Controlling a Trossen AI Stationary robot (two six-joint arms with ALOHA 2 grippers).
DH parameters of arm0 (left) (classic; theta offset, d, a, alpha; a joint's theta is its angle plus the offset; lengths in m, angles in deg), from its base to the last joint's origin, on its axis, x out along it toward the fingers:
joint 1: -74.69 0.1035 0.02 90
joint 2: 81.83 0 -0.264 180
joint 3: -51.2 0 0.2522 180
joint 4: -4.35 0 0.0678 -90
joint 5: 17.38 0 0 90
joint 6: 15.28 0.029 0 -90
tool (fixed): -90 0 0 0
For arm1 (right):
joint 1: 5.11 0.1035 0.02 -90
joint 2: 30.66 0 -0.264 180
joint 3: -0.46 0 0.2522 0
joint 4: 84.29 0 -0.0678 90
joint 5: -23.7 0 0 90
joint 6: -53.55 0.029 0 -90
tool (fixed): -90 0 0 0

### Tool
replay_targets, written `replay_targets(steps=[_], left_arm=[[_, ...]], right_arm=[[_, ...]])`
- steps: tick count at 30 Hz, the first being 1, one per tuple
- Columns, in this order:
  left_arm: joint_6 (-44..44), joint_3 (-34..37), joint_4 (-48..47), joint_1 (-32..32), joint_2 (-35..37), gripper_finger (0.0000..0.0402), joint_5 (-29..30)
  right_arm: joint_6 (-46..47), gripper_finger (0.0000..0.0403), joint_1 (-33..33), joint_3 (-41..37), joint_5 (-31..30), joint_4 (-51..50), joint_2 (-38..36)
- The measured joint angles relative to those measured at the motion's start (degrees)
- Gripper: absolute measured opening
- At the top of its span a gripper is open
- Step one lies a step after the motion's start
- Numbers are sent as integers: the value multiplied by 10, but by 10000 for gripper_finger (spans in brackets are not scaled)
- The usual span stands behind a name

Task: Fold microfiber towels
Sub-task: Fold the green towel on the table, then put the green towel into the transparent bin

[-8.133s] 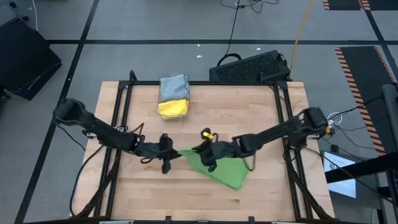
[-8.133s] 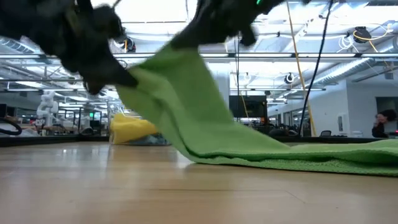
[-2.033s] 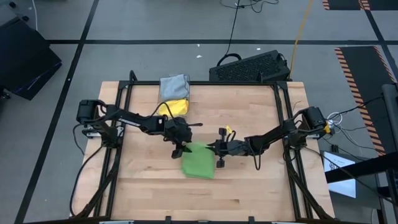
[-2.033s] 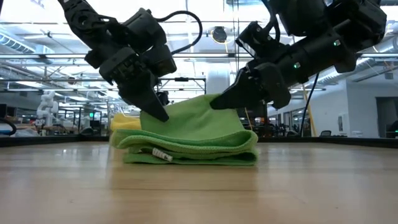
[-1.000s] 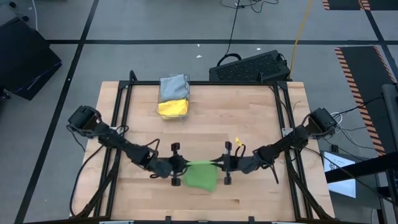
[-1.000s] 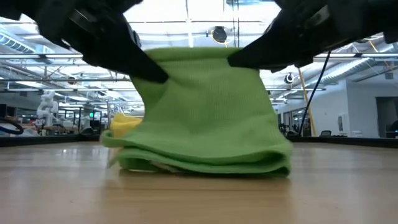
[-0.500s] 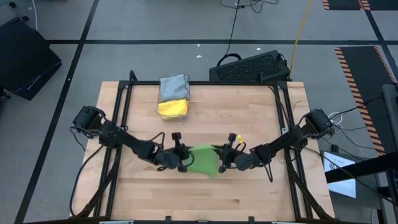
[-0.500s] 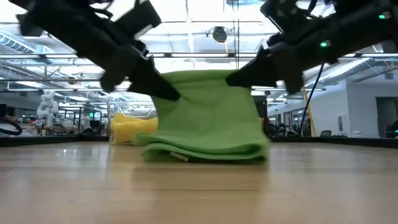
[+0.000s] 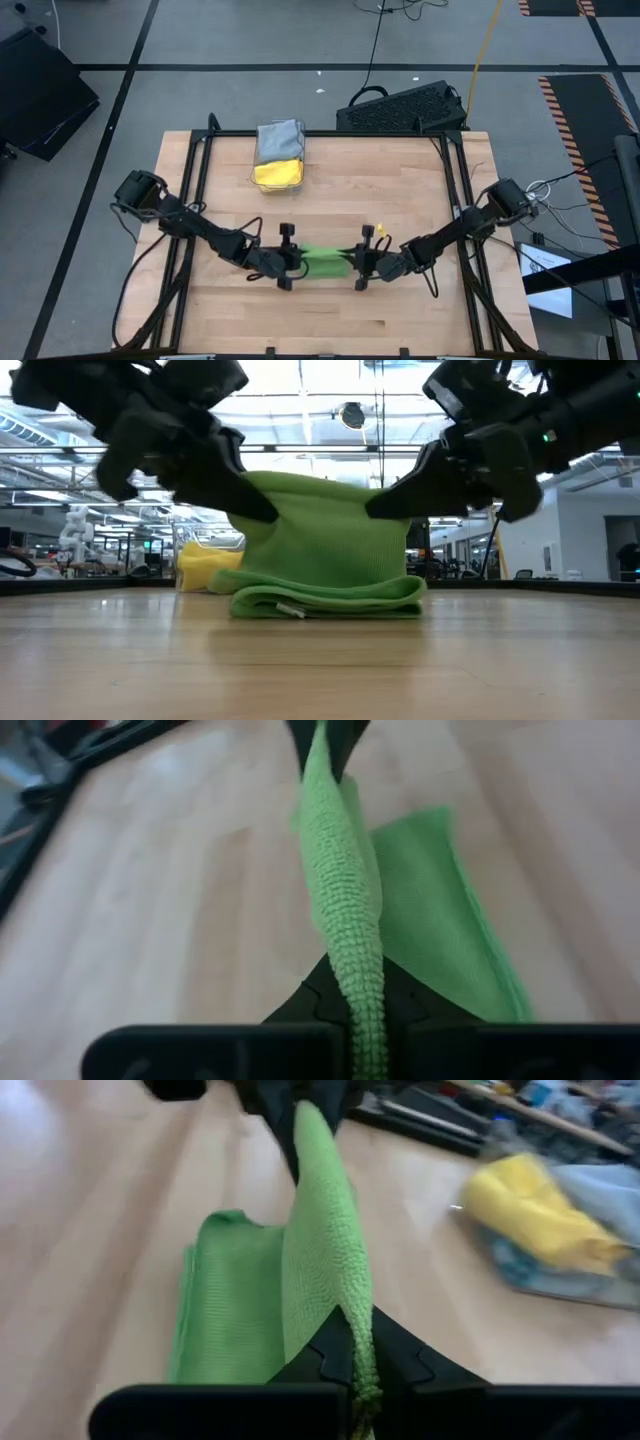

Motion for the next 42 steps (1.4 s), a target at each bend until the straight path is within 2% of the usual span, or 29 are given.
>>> replay_targets(steps=[7,10,15,18,23,28,30,32,34,42], left_arm=[[-33,0,1,-14,-40,10,-34],[-55,0,11,-14,-59,21,-51],[-115,1,18,-16,-75,92,-82],[-156,1,18,-18,-73,147,-82],[-164,1,22,-28,-43,215,-90],[-157,0,23,-31,13,246,-101],[-159,0,25,-26,29,251,-83],[-180,0,29,-8,33,254,-47],[-202,0,32,20,30,255,-43],[-223,-6,51,129,-31,255,-225]], right_arm=[[8,5,10,0,19,33,44],[23,12,9,0,48,33,47],[51,48,10,-2,72,20,47],[63,86,13,-2,83,21,46],[105,163,14,-2,149,15,25],[162,216,12,-1,243,1,13],[169,225,12,-1,266,2,13],[169,227,14,-1,267,5,13],[168,223,14,-1,257,2,13],[166,196,21,-24,251,2,9]])
